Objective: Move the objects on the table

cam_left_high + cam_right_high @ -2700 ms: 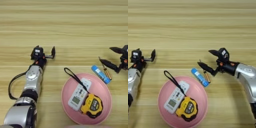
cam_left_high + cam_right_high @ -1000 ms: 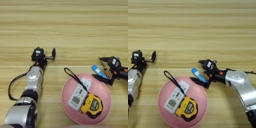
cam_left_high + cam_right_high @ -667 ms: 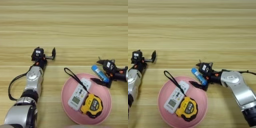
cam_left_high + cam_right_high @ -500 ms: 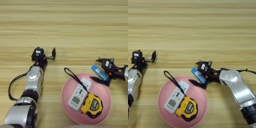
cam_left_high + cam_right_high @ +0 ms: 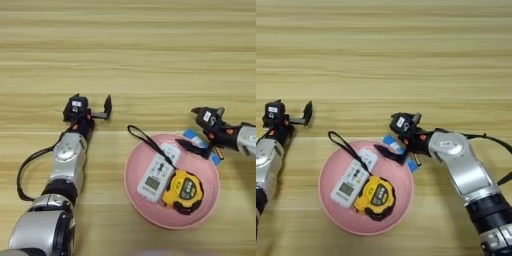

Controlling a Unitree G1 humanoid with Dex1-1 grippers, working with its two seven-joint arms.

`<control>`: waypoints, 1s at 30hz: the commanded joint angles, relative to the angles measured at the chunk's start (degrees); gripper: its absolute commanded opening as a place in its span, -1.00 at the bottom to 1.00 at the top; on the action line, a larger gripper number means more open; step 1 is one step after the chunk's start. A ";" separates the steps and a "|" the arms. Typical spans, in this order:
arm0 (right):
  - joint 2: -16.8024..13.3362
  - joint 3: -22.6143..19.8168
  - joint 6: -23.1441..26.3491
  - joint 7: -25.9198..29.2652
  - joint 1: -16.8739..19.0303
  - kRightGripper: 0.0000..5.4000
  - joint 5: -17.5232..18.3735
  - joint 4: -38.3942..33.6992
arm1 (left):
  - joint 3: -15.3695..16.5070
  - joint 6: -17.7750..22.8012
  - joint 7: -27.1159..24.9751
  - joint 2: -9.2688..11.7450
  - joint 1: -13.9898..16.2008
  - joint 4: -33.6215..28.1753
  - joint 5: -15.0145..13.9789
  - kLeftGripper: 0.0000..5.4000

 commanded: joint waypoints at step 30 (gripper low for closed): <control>8.56 -2.47 -10.19 -12.10 -15.45 0.99 -5.45 25.84 | 0.06 0.02 0.05 -0.34 -0.16 0.35 0.12 1.00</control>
